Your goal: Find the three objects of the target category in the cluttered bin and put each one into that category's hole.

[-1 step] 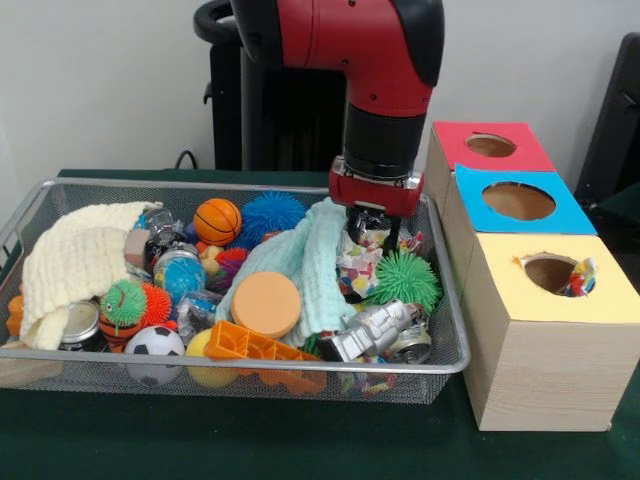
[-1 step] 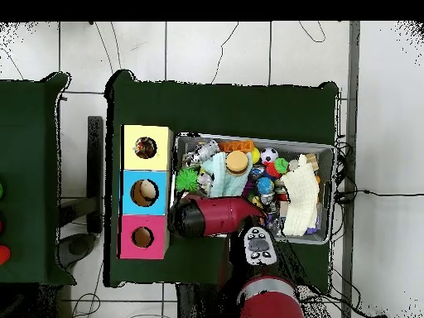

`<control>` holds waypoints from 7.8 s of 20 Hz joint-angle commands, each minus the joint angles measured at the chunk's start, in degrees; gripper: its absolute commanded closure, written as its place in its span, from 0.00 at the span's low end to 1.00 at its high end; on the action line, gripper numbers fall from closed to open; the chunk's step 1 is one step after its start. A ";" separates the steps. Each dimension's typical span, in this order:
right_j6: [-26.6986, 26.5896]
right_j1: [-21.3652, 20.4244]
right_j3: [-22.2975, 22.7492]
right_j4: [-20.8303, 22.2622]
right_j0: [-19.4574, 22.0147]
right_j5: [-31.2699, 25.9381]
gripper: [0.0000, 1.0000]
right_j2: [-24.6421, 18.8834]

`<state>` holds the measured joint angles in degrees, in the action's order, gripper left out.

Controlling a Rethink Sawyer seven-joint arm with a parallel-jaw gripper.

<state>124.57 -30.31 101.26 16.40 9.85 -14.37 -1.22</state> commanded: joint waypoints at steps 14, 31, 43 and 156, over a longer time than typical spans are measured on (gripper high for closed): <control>1.78 3.83 -5.77 2.11 -2.50 -0.91 1.00 2.78; -1.15 -19.73 -0.45 -7.36 -1.38 -28.11 1.00 -3.63; 5.33 -19.15 -11.33 -14.25 -4.85 -36.17 1.00 -4.48; 16.43 5.62 -17.67 -22.55 -18.70 -7.33 1.00 1.92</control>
<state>125.42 -29.02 78.96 -1.46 -7.96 -24.71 3.40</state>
